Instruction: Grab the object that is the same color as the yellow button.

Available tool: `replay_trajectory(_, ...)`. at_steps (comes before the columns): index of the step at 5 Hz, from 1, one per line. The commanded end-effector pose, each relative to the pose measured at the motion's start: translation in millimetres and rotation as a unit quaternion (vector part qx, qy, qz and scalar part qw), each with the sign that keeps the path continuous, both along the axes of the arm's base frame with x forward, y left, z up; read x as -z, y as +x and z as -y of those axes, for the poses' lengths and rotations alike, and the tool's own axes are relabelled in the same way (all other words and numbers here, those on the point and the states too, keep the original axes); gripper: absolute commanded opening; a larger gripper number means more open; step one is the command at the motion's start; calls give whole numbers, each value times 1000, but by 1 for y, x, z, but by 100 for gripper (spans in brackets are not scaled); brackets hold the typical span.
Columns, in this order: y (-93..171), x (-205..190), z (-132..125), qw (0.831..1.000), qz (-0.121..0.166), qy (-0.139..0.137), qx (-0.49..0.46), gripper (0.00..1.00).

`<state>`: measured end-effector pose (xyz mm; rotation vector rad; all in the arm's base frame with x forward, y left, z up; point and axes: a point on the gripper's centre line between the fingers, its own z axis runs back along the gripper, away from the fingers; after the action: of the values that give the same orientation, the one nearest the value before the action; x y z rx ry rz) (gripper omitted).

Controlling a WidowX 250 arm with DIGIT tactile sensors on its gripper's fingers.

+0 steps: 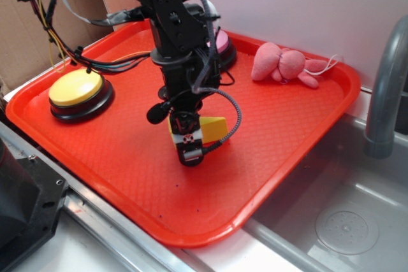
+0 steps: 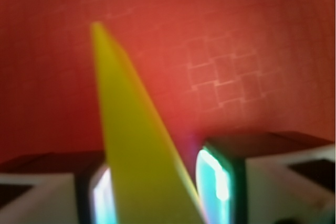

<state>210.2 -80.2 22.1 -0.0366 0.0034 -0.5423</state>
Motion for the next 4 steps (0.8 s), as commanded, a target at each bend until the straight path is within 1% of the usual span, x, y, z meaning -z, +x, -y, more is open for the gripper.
replay_trajectory(1, 3, -78, -22, 988, 3, 7, -151, 0)
replay_trajectory(2, 9, -125, -55, 961, 7, -31, -273, 0)
replay_trajectory(3, 9, -157, -76, 938, 28, -48, -341, 0)
replay_trajectory(4, 6, -170, -90, 927, 63, -65, -363, 0)
